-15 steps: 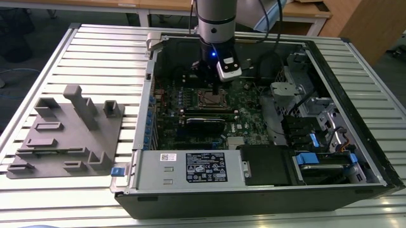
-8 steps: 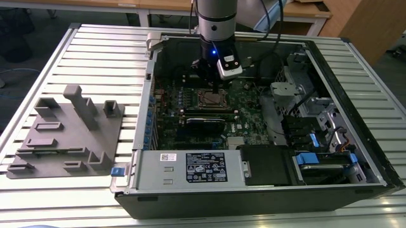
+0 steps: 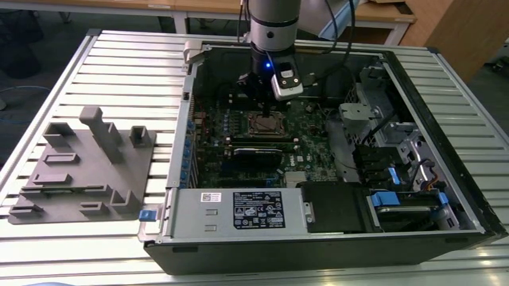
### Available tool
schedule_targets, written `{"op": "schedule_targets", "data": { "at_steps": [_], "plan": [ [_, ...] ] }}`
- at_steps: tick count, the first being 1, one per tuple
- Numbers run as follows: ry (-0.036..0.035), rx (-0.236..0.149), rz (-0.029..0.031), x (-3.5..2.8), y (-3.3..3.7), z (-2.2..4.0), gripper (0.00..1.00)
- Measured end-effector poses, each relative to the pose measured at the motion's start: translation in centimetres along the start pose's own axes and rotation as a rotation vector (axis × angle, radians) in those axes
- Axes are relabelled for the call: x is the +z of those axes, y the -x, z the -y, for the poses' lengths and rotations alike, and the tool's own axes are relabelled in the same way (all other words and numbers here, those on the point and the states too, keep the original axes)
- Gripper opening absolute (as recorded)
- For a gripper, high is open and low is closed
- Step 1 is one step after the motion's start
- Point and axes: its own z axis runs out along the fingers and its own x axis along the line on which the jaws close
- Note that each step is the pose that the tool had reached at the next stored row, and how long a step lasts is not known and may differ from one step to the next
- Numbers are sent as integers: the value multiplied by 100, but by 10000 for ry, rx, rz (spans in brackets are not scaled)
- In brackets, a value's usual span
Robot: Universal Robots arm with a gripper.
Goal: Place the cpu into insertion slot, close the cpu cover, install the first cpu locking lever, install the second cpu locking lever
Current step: 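Install the second cpu locking lever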
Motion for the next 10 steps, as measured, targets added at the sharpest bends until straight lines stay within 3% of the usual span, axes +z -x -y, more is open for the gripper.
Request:
{"op": "schedule_targets", "data": {
  "at_steps": [5,10],
  "plan": [
    [-17,0,-71,1,0,0,11],
    [3,-205,-75,2,1,-1,11]
  ]
}}
